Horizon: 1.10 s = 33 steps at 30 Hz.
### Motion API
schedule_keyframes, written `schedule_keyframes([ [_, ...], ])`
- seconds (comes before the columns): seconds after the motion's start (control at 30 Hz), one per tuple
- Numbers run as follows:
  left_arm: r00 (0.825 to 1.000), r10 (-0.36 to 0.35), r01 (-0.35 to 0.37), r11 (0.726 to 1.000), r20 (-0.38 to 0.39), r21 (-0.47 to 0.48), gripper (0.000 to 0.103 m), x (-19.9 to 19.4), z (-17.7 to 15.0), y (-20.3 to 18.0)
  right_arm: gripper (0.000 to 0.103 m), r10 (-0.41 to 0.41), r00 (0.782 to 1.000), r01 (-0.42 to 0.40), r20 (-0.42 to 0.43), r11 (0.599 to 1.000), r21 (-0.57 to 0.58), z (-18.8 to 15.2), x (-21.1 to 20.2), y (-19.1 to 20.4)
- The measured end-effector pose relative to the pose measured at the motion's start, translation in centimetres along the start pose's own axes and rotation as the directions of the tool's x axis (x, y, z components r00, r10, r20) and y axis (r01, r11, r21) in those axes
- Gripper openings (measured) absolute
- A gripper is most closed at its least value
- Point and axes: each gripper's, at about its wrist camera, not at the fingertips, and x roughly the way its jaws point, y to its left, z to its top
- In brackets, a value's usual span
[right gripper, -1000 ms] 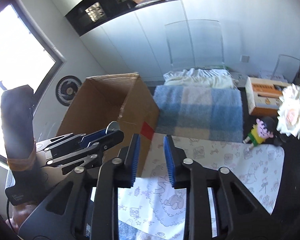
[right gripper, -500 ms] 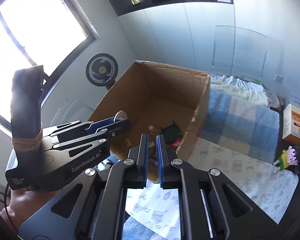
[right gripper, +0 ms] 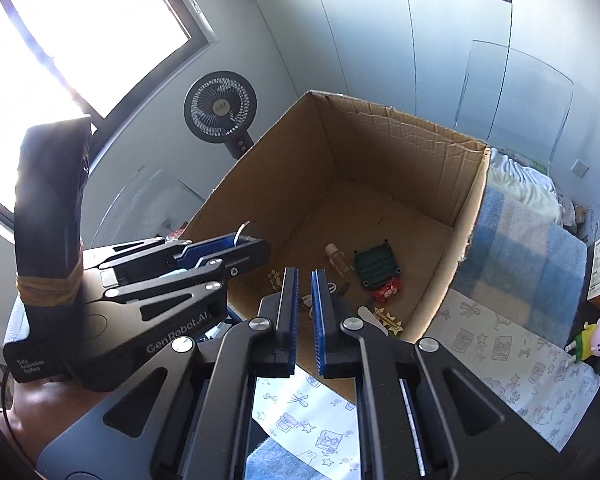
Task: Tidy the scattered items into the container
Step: 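Lift and carry the round mirror with the left gripper over the box, then open the left gripper to drop the round mirror into the box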
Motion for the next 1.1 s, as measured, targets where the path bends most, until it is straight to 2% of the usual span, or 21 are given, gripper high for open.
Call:
schedule_keyframes([
  [0.53,0.995,-0.014,0.012,1.000,-0.098,-0.014,0.018,5.1,-0.1,0.6,0.008,-0.032,0.994,0.035,-0.105,0.999,0.028,0.6,4.8,-1.5],
  [1.1,0.989,-0.014,0.010,1.000,-0.149,-0.029,0.018,6.5,0.0,1.4,0.010,-0.032,0.989,0.040,-0.147,0.998,0.051,0.4,6.9,-1.9],
])
